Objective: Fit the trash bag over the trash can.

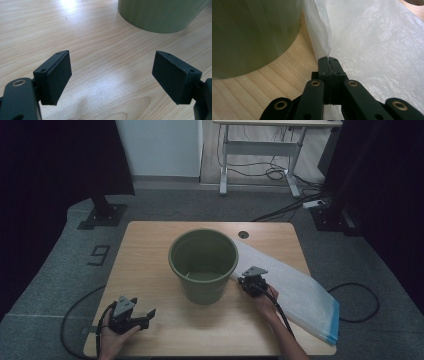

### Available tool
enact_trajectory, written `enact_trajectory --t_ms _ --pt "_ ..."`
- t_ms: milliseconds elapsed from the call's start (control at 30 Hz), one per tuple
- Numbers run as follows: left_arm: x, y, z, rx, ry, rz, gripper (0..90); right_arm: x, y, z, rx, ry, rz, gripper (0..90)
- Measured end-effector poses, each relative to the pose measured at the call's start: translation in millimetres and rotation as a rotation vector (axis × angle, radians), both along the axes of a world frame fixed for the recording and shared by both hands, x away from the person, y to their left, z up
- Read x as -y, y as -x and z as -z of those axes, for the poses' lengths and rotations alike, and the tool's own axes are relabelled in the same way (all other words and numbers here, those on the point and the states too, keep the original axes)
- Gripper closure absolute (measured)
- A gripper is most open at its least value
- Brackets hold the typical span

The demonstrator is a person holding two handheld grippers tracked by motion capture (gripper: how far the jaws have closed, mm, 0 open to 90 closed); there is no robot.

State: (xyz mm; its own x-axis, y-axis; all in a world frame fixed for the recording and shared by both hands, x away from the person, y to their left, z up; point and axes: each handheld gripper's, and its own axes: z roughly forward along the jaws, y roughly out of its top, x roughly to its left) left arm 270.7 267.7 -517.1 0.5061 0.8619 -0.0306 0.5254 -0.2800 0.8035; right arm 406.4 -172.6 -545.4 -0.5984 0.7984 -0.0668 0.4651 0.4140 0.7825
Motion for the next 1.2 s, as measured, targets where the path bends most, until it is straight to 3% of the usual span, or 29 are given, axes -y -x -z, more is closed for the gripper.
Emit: enact_trajectory --t_ms 33,133,167,233,467,500,600,633,700,833,1100,1200 --pt "0.7 -1.5 -0.4 0.001 -0.004 0.002 15.8 2.2 1.2 -2.3 0.005 -0.011 0.003 88.6" --pt "1.7 -3.2 -0.4 0.002 -0.008 0.006 15.8 14.4 6.9 -12.1 -0.003 -0.110 0.006 88.7" --pt "1.7 -3.2 -0.4 0.002 -0.008 0.006 15.8 14.4 6.9 -12.1 -0.003 -0.110 0.006 88.7" --pt "2.2 -4.7 -1.4 0.007 -0.009 0.004 15.8 23.4 14.5 -18.2 0.024 -0.156 0.021 88.7" --pt "2.1 -14.3 -2.9 0.017 0.004 0.002 15.9 35.9 25.3 -29.1 0.067 -0.220 0.062 88.8" --pt "3.3 -18.5 -2.2 0.012 -0.004 0.006 15.9 39.9 27.9 -33.6 0.073 -0.257 0.071 88.8" --pt "3.7 -20.8 -3.0 0.014 -0.037 0.005 15.6 44.6 30.3 -38.6 0.081 -0.291 0.073 88.8" --pt "2.7 -21.3 -3.8 0.016 -0.040 0.003 15.6 48.9 32.6 -43.5 0.086 -0.325 0.076 88.7" --pt "0.0 -22.5 -4.9 0.017 -0.020 -0.003 15.6 53.2 33.9 -48.5 0.095 -0.353 0.082 88.7" --pt "-1.7 -23.8 -6.1 0.023 -0.020 -0.014 15.7 59.3 36.0 -58.8 0.103 -0.412 0.088 88.8" --pt "0.6 -21.0 -5.5 0.016 -0.029 -0.008 15.4 69.1 40.6 -72.9 0.139 -0.473 0.101 88.8" --pt "-1.5 -18.1 -5.4 0.016 -0.055 -0.023 15.1 74.8 42.1 -83.1 0.160 -0.527 0.099 88.8"
